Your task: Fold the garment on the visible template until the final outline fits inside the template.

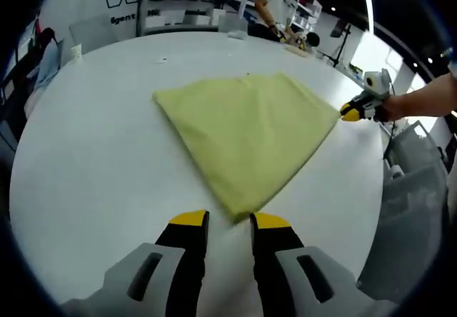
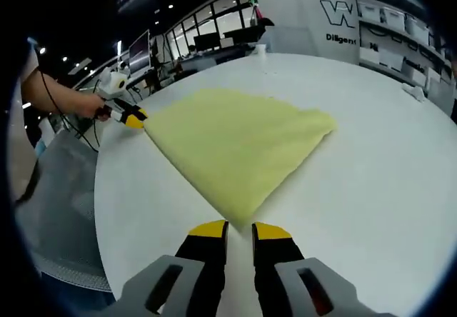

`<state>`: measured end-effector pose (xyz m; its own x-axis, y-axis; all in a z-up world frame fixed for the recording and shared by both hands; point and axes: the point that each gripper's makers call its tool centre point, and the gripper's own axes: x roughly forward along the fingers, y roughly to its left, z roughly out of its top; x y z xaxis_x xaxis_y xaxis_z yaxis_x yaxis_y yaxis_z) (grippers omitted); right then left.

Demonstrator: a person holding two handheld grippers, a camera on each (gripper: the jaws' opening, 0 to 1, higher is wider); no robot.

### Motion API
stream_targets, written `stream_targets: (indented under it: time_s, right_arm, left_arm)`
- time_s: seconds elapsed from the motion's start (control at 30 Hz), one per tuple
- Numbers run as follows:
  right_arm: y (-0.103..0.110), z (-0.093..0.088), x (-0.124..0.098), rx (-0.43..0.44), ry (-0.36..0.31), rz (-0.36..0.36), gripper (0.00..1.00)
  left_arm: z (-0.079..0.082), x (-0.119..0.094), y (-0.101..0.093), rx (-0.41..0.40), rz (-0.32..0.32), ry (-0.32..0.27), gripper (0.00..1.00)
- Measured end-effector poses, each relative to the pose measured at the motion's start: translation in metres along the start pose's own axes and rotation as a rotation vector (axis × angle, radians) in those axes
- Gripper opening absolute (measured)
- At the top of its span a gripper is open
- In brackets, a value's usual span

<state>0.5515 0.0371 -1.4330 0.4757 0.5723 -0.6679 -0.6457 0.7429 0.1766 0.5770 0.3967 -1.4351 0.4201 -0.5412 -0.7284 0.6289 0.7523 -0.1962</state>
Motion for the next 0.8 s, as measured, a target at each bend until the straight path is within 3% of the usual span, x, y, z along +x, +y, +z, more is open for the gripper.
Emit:
stream_targets:
  time_s: [0.23, 0.33, 0.43, 0.8]
  right_arm:
    - [0.002, 0.019, -0.014, 0.038, -0.081, -0.042, 0.08]
    - [0.008, 0.033, -0.021, 0.064, -0.149, -0.075, 0.13]
    - [0.018, 0.037, -0.027, 0.069, -0.169, -0.094, 0.18]
    - [0.063, 0.046, -0.039, 0.115, -0.255, -0.148, 0.52]
  left_arm:
    - [0.018, -0.012, -0.007, 0.007, 0.030, -0.084, 0.27]
    - [0.024, -0.019, -0.017, -0.017, 0.027, -0.126, 0.33]
    - [0.024, -0.025, -0.029, -0.023, 0.020, -0.148, 0.38]
    - [0.013, -0.068, -0.050, -0.096, 0.058, -0.234, 0.64]
